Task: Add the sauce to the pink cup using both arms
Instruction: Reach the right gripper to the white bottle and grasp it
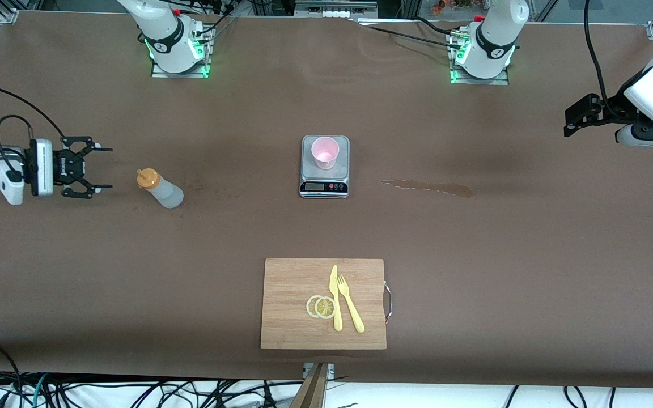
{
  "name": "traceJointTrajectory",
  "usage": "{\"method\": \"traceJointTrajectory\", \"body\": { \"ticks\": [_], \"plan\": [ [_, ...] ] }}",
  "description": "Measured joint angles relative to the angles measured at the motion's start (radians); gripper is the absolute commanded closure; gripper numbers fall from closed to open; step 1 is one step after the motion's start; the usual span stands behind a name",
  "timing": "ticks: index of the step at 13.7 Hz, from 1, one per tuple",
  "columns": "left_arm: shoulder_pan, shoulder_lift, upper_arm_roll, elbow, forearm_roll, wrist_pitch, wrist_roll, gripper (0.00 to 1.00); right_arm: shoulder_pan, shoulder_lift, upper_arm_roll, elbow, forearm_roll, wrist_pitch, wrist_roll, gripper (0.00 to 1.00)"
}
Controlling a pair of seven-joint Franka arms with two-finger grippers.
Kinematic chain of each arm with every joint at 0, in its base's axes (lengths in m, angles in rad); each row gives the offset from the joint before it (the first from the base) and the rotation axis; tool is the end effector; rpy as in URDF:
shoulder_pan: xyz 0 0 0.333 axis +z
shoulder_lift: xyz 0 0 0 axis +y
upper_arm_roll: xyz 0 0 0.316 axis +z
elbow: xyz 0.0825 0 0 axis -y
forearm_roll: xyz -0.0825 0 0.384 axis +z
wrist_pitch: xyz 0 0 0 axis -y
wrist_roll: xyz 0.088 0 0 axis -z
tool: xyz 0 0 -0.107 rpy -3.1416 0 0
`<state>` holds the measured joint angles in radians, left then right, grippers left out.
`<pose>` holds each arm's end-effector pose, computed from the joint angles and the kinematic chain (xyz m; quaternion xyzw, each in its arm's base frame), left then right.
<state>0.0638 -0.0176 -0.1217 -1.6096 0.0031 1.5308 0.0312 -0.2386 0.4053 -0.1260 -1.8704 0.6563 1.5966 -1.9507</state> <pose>0.5430 -0.0317 0.6125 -0.9985 0.0445 0.0306 0.0030 0.5482 -0.1374 0.2814 -0.7161 -0.5591 -0.1286 0.3975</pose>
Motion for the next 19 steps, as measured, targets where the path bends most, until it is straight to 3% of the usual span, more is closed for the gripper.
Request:
{"method": "traceJointTrajectory", "body": {
  "ticks": [6,19],
  "plan": [
    [-0.003,0.000,-0.008,0.002,0.000,-0.001,0.024,0.00,-0.001,0.109,0.001,0.002,0.076,0.010,-0.151,0.00],
    [-0.003,0.000,-0.004,0.003,0.000,-0.007,0.030,0.00,0.026,0.168,0.021,0.003,0.115,0.019,-0.366,0.00]
  ]
}}
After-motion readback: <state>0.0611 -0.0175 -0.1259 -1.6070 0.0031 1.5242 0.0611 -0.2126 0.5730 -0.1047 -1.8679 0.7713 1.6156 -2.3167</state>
